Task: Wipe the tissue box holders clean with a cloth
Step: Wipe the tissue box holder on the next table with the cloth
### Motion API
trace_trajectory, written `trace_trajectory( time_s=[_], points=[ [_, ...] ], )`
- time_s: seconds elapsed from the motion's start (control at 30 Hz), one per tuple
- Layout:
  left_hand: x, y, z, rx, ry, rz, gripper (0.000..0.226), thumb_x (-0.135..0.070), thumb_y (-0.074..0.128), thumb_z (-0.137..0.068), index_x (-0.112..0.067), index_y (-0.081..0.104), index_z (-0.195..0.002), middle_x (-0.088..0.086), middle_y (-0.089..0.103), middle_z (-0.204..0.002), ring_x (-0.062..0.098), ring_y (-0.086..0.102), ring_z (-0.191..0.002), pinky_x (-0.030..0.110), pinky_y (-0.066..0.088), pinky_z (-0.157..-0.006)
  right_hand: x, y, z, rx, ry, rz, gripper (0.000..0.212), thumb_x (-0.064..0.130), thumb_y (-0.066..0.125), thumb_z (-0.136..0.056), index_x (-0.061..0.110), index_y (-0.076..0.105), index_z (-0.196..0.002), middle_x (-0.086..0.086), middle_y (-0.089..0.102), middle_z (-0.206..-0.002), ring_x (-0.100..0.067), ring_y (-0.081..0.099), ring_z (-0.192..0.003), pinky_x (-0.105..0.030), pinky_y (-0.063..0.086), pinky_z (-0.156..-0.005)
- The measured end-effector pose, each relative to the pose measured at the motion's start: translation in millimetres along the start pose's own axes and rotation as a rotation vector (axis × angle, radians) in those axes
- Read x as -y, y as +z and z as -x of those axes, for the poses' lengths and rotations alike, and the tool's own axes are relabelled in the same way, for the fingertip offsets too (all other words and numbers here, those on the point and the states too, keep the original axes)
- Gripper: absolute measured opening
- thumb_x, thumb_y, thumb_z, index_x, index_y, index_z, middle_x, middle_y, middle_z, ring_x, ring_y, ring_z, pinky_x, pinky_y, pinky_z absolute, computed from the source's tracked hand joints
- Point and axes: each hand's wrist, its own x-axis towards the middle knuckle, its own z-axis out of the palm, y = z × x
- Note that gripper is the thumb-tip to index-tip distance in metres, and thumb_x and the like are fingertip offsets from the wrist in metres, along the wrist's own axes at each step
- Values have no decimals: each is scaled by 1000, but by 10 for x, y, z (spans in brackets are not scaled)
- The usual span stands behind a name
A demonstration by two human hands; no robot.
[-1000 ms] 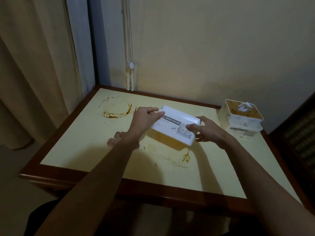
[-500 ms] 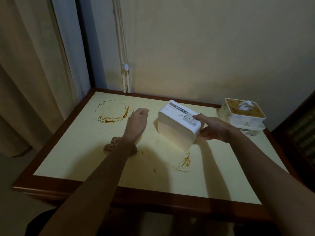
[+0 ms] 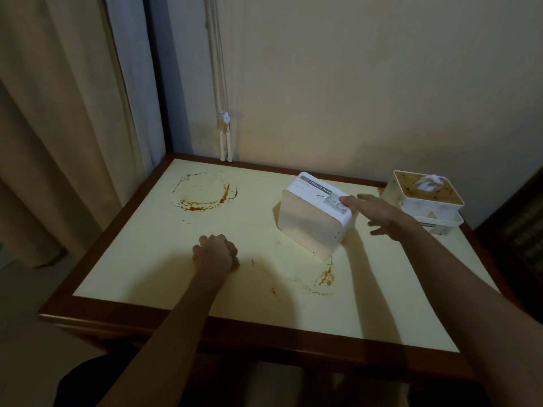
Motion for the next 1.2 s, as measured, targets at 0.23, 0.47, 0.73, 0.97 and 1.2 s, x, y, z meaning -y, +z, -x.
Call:
trace_trajectory(
  time_s=[0.23, 0.47, 0.73, 0.97, 1.2],
  points=[
    [-595, -246, 179, -45, -13, 837, 38, -15, 75, -80, -11, 49, -108, -6, 58, -87, 3, 61, -68, 16, 51, -48, 180, 46, -22, -76, -415, 260, 66, 36, 55, -94, 25, 23, -150, 1, 15, -159, -20, 29, -140, -28, 29, -102],
    [-1289, -121, 84, -324, 102, 947, 29, -1, 68, -79, -19, 70, -102, -15, 66, -92, -9, 59, -89, 23, 52, -89, 62, 89, -101, 95, -499, 442, 48, 46, 27, -101, 41, 18, -148, 3, 4, -160, -15, 11, -146, -37, 18, -113],
    [-1597, 380, 391, -509, 252, 796, 16, 4, 61, -80, -8, 65, -91, 0, 58, -94, 14, 57, -84, 17, 49, -74, 100, 62, -119, 220, -532, 322, 44, 36, 33, -103, 38, 26, -147, 9, 29, -153, -3, 28, -134, -25, 22, -111],
    [-1813, 719, 858, -373, 305, 782, 21, 10, 59, -79, 0, 63, -97, 2, 53, -102, 6, 49, -96, 3, 39, -82, 141, -34, -101, 321, -472, 304, 47, 39, 34, -102, 40, 24, -147, 15, 39, -144, 1, 35, -123, -19, 26, -98],
    [-1359, 278, -35, -475, 76, 828, 20, -10, 60, -76, -26, 48, -81, -6, 55, -90, 16, 61, -81, 44, 56, -71, 133, -47, -84, 337, -465, 275, 46, 39, 35, -102, 42, 24, -146, 15, 34, -149, 1, 32, -127, -21, 25, -99]
  ],
)
